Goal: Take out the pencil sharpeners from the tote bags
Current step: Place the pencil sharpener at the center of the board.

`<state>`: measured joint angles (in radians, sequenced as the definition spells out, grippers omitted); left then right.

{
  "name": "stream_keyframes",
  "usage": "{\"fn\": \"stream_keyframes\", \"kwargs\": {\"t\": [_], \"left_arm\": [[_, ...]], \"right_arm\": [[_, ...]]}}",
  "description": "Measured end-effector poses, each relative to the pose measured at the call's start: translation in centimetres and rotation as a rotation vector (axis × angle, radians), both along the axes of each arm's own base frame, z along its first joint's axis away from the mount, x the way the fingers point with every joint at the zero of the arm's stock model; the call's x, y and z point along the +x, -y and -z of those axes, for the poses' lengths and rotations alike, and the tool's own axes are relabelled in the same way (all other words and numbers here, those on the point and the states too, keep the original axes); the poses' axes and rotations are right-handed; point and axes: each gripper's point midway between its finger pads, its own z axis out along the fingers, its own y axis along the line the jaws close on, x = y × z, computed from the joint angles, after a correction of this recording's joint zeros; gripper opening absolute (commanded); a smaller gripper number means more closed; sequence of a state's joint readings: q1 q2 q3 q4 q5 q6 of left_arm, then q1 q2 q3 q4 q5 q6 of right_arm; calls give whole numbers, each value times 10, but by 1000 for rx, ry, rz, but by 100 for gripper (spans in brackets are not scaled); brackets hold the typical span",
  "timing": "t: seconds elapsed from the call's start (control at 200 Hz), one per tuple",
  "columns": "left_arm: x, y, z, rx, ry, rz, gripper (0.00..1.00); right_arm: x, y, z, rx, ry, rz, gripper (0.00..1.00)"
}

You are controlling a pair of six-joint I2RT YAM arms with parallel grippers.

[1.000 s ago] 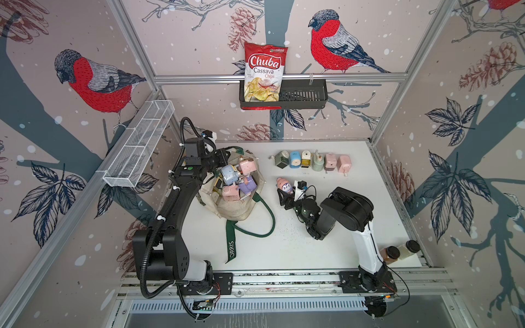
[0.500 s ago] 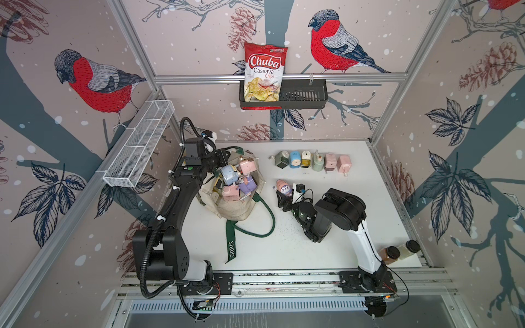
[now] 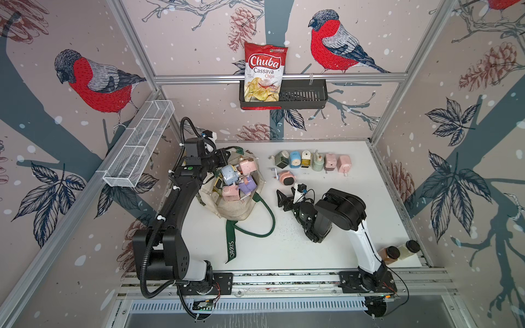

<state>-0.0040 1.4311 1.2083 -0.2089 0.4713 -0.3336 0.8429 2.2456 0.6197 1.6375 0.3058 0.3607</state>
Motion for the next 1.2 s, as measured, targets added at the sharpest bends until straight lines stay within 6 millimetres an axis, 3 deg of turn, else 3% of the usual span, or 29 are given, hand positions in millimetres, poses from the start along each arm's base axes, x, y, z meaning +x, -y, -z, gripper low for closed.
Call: {"fn": "stream_keyframes", "kwargs": {"t": [0.18,0.48,0.585,0.67,0.74,0.901,1.201], "left_arm": [[0,0,0,0,0,0,0],[0,0,0,0,-1,0,0],[0,0,0,0,-2,0,0],[0,0,0,0,-2,0,0],[0,0,0,0,-2,0,0],[0,0,0,0,-2,0,0],[0,0,0,0,-2,0,0]], "right_arm": [[-10,7,-6,-3,-13,-2,90],[-26,35,-68,41,32,7,84],[-10,46,-99,45,26,53,85],[12,53,-111,30,-24,91,83],[27,63,-101,-2,-97,114,80],[49,76,-56,-64,-311,96,73],[64,49,-15,-59,-481,-23,65]]}}
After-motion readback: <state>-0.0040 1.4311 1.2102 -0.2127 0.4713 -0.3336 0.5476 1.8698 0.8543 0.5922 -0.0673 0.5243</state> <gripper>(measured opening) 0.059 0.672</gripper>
